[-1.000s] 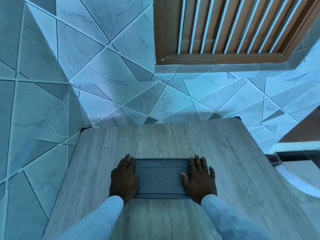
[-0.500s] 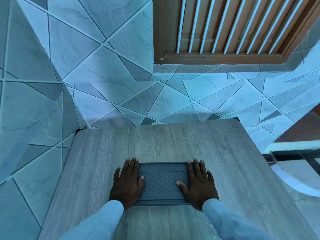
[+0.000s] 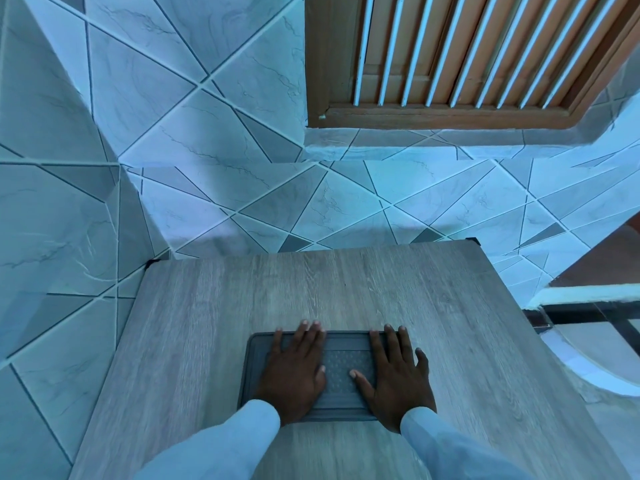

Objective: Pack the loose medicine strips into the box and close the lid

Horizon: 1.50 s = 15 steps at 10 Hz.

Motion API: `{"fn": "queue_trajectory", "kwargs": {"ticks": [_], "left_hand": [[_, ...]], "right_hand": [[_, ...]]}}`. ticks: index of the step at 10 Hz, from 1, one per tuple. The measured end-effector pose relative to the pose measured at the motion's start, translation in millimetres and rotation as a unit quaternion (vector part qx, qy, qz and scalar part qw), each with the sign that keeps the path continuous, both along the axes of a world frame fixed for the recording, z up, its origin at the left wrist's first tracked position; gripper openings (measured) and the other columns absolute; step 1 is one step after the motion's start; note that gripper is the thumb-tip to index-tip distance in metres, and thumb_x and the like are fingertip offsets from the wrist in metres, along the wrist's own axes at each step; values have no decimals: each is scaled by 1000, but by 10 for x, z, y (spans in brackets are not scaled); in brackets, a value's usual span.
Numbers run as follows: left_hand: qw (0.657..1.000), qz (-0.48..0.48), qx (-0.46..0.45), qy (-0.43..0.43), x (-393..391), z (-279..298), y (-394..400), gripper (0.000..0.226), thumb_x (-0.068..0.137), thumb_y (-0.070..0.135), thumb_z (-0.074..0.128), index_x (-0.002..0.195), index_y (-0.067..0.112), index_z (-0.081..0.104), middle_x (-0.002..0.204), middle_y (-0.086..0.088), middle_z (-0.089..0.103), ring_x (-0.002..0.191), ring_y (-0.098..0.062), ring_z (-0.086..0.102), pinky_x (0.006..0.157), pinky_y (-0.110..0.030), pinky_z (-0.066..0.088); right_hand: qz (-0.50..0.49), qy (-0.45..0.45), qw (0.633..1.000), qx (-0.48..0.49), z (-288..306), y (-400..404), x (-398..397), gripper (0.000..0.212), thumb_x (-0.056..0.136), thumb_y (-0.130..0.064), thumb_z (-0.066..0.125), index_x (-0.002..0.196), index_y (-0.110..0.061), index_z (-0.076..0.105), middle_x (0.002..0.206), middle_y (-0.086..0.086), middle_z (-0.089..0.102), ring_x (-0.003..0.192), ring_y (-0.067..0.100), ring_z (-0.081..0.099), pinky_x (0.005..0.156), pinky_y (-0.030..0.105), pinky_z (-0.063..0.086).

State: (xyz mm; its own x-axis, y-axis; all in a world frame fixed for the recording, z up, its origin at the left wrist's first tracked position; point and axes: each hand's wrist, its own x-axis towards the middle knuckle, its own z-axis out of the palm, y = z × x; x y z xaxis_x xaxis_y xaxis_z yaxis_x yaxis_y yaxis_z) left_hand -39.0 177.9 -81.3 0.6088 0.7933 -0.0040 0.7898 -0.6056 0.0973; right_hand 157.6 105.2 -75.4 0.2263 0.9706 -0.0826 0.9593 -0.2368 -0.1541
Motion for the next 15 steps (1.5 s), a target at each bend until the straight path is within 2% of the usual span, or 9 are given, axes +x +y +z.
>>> {"fn": "queue_trajectory", "kwargs": {"ticks": [4,6,7,10,11,12,13,14,15], "left_hand": [[1000,20,-18,-4,332,-36,-49,64,84,46,39,138,11,44,145,-4,48,138,-22,38,106,-55,17],[997,70,-13,-19,72,-123,-122,71,87,56,36,144,13,32,153,-4,33,144,-22,18,110,-53,12],[996,80,-18,-18,1,-126,-128,72,86,56,37,144,14,31,153,-3,34,143,-21,19,111,-54,13],[995,90,-26,-16,25,-70,-169,72,84,55,40,143,16,33,152,-1,36,141,-19,19,110,-52,12],[994,96,-50,17,22,-2,-189,71,84,57,40,142,17,34,150,-1,40,140,-18,20,110,-49,6],[994,92,-49,38,-38,24,-272,71,82,59,42,139,17,41,145,1,47,137,-17,25,109,-47,2],[990,100,-77,64,-156,115,-426,69,78,63,43,132,21,50,139,5,54,132,-14,29,110,-44,4],[980,108,-150,67,-289,388,-545,71,85,59,31,146,22,27,157,6,23,145,-17,9,116,-43,7],[964,146,-222,4,-297,614,-578,63,92,53,33,145,19,28,157,0,22,144,-18,21,116,-40,22]], "right_hand": [[-8,-23,1000,2,-17,12,-22,67,86,-63,29,145,-32,24,154,9,31,144,32,21,108,59,30],[0,-14,1000,10,-43,-11,-18,69,87,-66,24,147,-33,17,157,9,21,146,31,10,111,53,9],[-2,-4,1000,12,-41,-5,-18,71,86,-68,24,147,-32,19,158,9,20,146,30,9,111,51,8],[-8,12,1000,25,-7,-20,-23,74,85,-71,20,147,-32,20,158,8,16,146,29,8,114,50,25],[8,15,1000,5,6,-49,-23,81,80,-76,8,148,-33,13,159,7,8,146,28,0,117,48,15],[5,22,999,-33,-10,-32,-14,81,81,-78,15,146,-32,24,156,11,24,145,31,11,111,47,10],[14,25,998,-48,118,-27,3,88,76,-82,10,146,-30,24,156,14,21,143,33,6,111,52,-4],[24,41,996,-80,181,2,43,87,77,-79,6,149,-29,-3,159,10,-12,144,32,-19,103,51,-27],[30,45,996,-70,306,93,11,80,83,-72,8,149,-28,4,160,8,-3,146,31,-10,115,57,-7]]}}
